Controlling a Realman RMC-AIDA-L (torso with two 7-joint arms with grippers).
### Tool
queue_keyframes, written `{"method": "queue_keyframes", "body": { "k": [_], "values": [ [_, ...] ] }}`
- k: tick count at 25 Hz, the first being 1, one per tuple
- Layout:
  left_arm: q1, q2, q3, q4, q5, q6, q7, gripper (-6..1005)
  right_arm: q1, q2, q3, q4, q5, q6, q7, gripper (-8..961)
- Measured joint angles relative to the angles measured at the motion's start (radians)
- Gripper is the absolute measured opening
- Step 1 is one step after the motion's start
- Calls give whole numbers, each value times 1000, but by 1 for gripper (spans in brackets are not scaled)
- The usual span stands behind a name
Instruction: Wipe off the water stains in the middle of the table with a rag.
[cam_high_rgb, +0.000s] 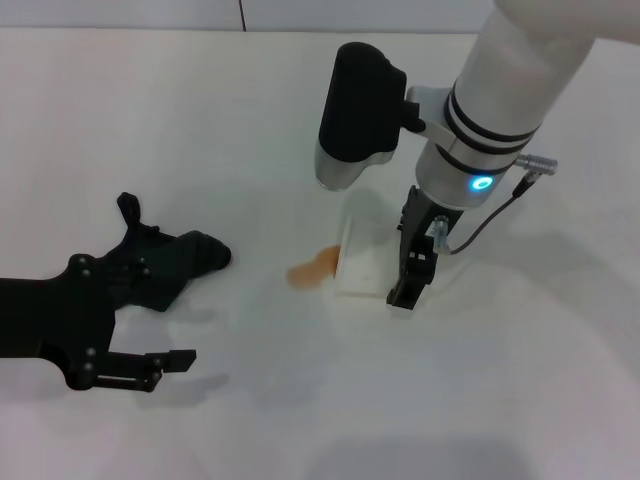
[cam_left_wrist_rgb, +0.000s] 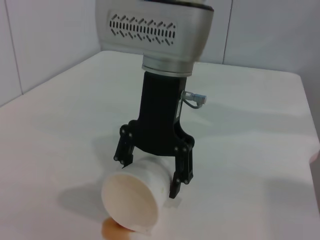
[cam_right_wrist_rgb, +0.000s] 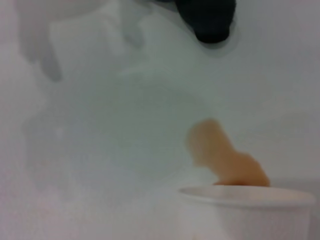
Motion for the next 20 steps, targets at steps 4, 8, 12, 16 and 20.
{"method": "queue_keyframes", "body": {
  "k": [4,8,12,16,20],
  "values": [
    [3,0,0,-1,0,0,0,804,-1,0,-22,6,9,20,-1,821],
    [5,0,0,-1,0,-2,0,804,0,0,-37,18,24,36,-5,803],
    [7,0,0,-1,0,-3,0,804,0,0,-59,24,26,46,-5,785],
    [8,0,0,-2,0,-5,0,803,-6,0,-60,15,27,54,-5,767],
    [8,0,0,-2,0,-5,0,803,-23,-1,-48,-12,27,54,-7,724]
  ]
}}
